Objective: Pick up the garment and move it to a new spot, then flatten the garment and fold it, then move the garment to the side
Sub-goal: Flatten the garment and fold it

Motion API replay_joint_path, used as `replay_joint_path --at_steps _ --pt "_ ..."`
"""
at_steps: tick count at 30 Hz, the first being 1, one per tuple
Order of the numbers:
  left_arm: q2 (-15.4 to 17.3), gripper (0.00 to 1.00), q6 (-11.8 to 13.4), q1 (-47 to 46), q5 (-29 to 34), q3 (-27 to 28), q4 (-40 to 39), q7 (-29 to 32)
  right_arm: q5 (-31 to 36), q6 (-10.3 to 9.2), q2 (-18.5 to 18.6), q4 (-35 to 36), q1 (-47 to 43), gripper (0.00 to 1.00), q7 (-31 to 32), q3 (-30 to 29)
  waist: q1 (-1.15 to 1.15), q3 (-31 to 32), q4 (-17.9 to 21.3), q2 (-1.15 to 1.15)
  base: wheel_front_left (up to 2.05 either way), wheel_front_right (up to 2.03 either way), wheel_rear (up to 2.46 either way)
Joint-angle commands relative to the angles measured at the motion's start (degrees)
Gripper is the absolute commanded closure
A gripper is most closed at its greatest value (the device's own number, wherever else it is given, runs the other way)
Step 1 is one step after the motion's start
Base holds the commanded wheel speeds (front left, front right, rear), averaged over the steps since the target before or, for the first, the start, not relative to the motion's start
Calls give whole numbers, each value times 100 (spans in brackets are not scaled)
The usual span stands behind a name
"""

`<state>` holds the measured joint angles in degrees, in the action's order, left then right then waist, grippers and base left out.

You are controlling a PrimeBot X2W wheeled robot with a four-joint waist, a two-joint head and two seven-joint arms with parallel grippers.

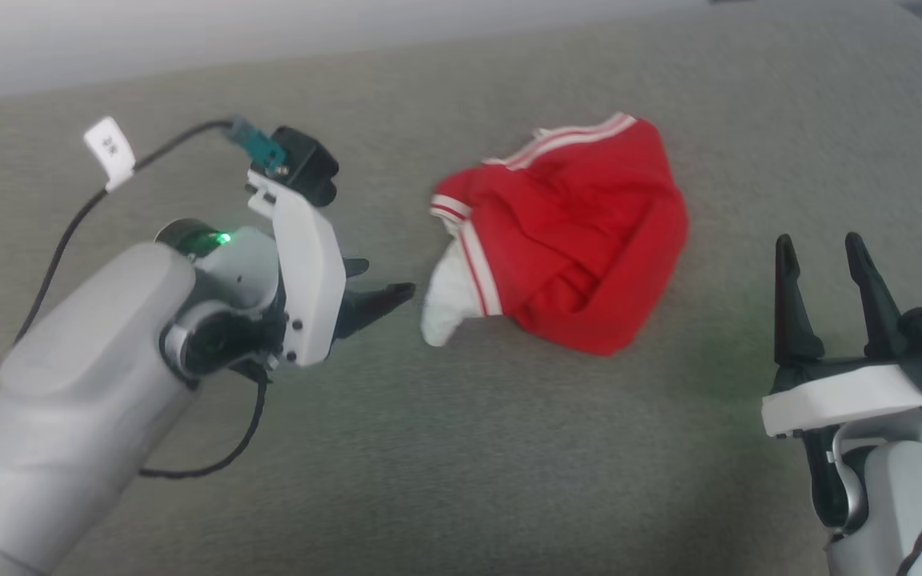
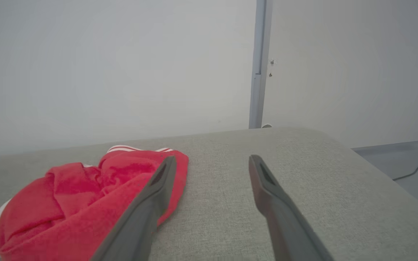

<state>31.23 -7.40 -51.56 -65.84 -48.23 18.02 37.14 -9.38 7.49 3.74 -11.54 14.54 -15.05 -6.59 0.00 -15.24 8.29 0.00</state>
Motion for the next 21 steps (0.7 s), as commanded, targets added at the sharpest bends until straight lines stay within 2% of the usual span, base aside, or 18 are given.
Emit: replay_joint_path --at_steps 1,10,11,12,14,21 --pt "-30 0 -9 -170 -113 -98 115 113 -33 0 -36 -4 85 0 -17 9 0 -273 294 0 0 0 0" --pt "-181 0 -10 -523 -626 -631 741 281 -143 0 -88 27 213 0 -17 13 0 -622 723 0 0 0 0" --pt "-192 10 -10 -524 -742 -649 768 264 -170 0 -90 27 217 0 -17 15 0 -635 736 0 0 0 0" --pt "-192 51 -10 -518 -850 -656 807 268 -181 0 -89 28 220 0 -17 11 0 -647 741 0 0 0 0" --pt "-151 100 -10 -600 -878 -756 820 283 -208 0 -90 30 217 0 -17 -17 0 -656 724 0 0 0 0" --pt "111 100 -10 -843 -998 -895 783 6 -112 0 -87 14 187 0 -17 -44 0 -527 465 0 0 0 0"
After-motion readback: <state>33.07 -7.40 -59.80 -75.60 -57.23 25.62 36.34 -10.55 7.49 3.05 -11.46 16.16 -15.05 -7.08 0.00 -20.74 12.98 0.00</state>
